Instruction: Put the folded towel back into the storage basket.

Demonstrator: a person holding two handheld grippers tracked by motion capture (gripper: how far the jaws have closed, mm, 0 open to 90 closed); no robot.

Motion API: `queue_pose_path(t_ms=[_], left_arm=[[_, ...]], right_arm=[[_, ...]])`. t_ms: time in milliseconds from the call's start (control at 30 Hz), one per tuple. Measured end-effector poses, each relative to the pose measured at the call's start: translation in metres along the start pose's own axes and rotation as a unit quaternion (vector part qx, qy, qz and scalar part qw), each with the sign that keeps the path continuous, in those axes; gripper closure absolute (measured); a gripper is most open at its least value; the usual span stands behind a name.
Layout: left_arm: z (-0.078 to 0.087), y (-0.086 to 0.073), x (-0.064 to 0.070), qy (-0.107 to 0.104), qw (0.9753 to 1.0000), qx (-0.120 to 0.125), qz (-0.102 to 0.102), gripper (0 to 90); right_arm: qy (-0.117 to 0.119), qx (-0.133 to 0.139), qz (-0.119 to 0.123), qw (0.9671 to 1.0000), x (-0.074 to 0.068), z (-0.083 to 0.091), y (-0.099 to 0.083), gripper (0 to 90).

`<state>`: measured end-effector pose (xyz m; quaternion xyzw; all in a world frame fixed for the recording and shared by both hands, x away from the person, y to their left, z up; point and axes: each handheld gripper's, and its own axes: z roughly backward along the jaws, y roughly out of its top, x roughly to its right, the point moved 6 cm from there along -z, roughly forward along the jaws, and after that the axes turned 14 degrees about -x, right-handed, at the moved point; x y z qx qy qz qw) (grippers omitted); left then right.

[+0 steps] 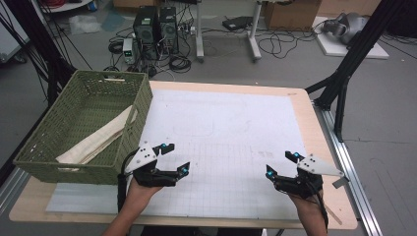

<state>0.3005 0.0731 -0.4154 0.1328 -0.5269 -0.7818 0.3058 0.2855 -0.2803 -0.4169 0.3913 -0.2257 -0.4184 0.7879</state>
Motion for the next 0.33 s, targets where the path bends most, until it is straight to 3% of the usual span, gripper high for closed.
queue_pose_path(t_ms=[333], left_arm=[[-0.0006,-0.001,-0.0006,-0.001,1.0,-0.002,0.0,17.1]], right_arm=[[-0.001,-0.002,-0.002,1.0,0.0023,0.0007,-0.0008,16.9]])
